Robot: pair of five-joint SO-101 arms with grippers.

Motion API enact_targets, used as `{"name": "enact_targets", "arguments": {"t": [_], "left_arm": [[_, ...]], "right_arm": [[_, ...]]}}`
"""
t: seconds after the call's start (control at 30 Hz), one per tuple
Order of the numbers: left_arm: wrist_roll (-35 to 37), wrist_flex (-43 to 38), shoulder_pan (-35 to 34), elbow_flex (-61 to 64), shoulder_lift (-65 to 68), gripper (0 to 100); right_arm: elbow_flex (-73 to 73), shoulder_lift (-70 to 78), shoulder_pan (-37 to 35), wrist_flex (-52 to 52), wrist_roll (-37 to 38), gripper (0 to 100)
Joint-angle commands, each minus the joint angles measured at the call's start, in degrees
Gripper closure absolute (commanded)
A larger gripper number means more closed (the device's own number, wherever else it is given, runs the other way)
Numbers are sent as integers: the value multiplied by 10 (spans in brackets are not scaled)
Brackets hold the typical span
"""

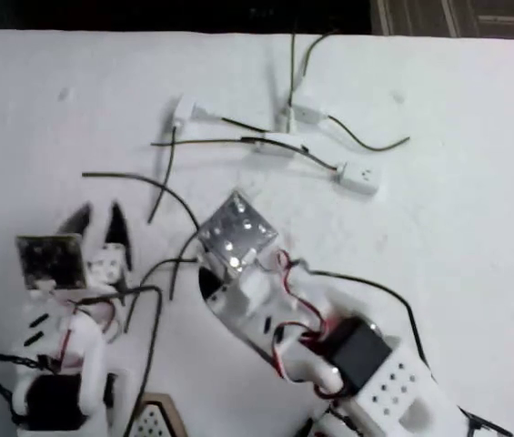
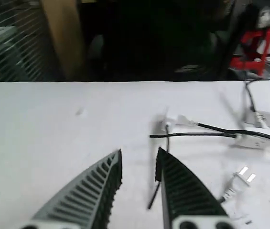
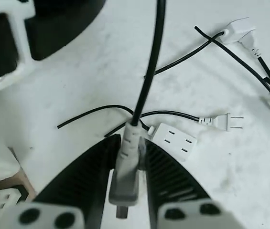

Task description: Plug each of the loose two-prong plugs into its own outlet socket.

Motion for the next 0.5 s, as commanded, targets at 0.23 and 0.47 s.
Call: {"name": "enact_targets", "arguments": {"t": [0.23,0.47], "left_arm": [[-1,116,251,-121,0,864],[-92,184,371,-143,0,869]], "right_arm": [[4,-28,-47,36,6,981],[31,-28,-73,28,5,981]]}}
